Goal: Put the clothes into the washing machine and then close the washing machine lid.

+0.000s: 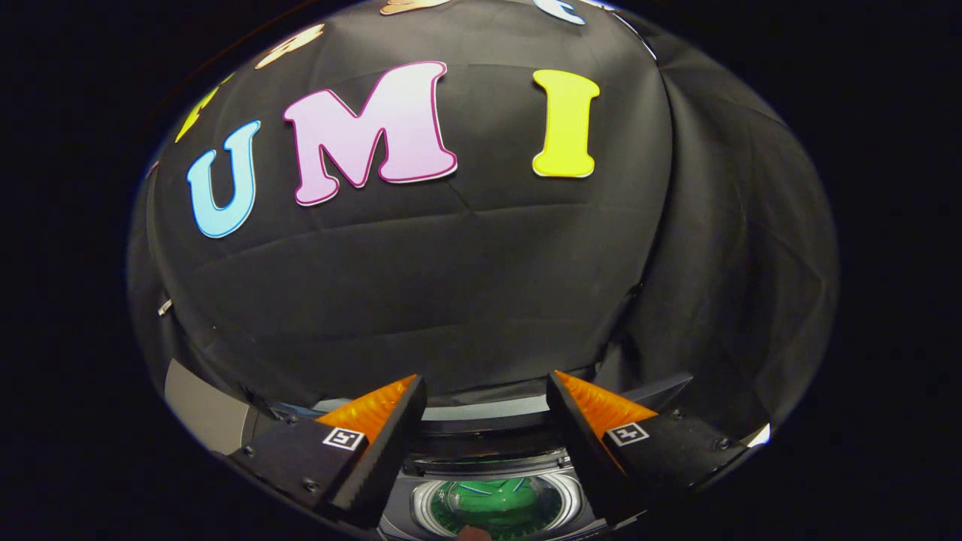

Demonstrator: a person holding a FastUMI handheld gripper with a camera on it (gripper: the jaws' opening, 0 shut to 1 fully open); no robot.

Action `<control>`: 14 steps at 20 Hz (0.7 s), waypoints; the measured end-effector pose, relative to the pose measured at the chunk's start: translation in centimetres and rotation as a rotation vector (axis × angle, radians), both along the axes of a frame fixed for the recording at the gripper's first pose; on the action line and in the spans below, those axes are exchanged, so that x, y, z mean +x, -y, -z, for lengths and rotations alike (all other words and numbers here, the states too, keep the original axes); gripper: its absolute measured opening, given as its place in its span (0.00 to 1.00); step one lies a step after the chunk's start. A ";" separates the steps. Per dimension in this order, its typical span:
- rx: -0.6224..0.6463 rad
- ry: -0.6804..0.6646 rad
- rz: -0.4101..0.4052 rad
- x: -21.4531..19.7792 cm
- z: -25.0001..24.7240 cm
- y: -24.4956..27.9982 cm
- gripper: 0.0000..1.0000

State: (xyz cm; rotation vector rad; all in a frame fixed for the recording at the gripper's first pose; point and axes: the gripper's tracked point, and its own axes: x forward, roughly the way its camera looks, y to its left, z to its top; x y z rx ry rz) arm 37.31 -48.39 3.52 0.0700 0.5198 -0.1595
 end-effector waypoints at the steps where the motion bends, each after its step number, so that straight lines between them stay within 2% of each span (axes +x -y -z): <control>1: -0.010 0.002 -0.002 0.6 0.4 0.0 1.00; 4: -0.050 -0.010 -0.018 1.4 1.1 0.0 1.00; 14: -0.054 0.098 0.015 -1.9 0.3 0.1 1.00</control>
